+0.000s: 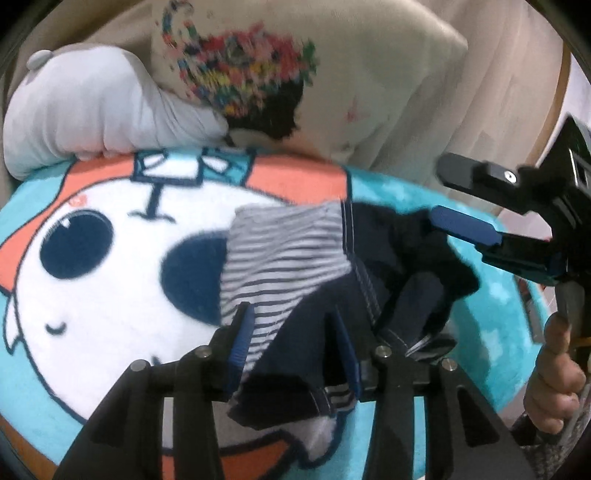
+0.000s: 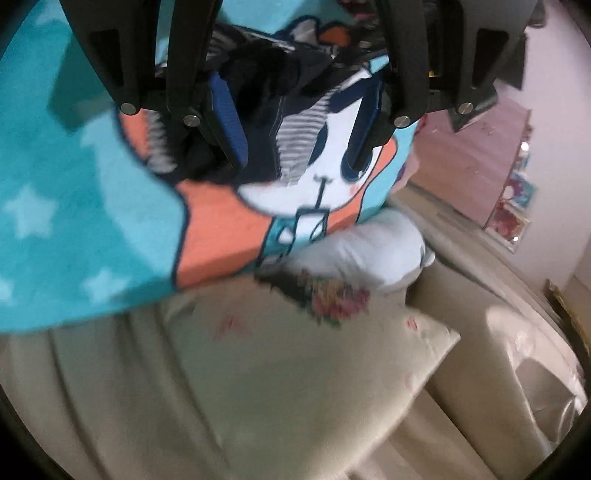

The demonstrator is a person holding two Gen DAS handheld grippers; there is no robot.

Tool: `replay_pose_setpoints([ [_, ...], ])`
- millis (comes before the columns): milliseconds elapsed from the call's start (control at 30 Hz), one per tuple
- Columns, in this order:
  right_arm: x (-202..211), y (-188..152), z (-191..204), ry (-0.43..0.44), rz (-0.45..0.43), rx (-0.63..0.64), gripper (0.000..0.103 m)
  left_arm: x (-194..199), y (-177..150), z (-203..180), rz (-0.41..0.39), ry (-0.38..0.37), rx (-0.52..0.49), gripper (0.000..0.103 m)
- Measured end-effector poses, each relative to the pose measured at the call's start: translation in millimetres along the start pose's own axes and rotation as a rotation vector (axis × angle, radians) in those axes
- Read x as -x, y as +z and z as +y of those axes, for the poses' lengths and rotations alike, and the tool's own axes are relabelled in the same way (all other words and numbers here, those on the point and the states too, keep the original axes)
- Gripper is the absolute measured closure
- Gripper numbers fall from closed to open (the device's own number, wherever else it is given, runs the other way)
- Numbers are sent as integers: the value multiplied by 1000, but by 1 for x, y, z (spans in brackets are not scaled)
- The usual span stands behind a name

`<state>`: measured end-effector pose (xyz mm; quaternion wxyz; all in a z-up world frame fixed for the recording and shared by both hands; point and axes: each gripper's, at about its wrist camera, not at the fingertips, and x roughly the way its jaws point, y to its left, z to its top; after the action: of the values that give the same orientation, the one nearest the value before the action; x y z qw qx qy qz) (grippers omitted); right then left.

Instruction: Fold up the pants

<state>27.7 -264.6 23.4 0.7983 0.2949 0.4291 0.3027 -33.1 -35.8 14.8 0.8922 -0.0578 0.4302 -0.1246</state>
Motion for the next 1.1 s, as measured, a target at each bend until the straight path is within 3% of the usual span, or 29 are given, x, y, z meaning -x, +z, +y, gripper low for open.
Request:
replay_pose_setpoints([
  [100,-6,-10,-26,-50,11,-64,43,-12,-6,-2,27,32,-34,60],
  [233,3,-18,-37,-82,-22,-83,44,-2,1,5,20,-11,-27,60],
  [300,19,-18,-31,-127,-62,-47,39,10,9,15,-11,-45,7,47],
  [367,29,-16,-28,-142,-91,-22,28,16,17,27,-44,-51,50,37],
  [433,30,-15,-34,-152,-94,-32,27,15,26,42,-49,-56,100,34],
  [633,10,-21,-59,-134,-19,-110,27,-19,43,74,31,-137,201,25],
  [767,-13,-24,-65,-84,26,-130,27,-55,45,65,144,-234,194,24],
  [800,-15,-24,-65,-75,17,-129,27,-56,45,61,120,-228,181,24],
  [833,-18,-23,-65,-62,26,-134,41,-57,46,54,125,-239,157,29],
  [867,-20,-22,-65,-50,41,-142,54,-60,46,49,157,-284,147,58],
  [900,-21,-21,-64,-50,45,-143,54,-61,47,46,173,-292,147,72],
  [933,-20,-20,-61,-54,43,-134,58,-60,48,45,162,-281,145,74],
  [1000,-17,-15,-51,-47,36,-106,61,-56,52,47,149,-287,154,88],
  [1100,-16,-1,-33,-26,19,-68,62,-51,62,55,128,-298,188,88],
])
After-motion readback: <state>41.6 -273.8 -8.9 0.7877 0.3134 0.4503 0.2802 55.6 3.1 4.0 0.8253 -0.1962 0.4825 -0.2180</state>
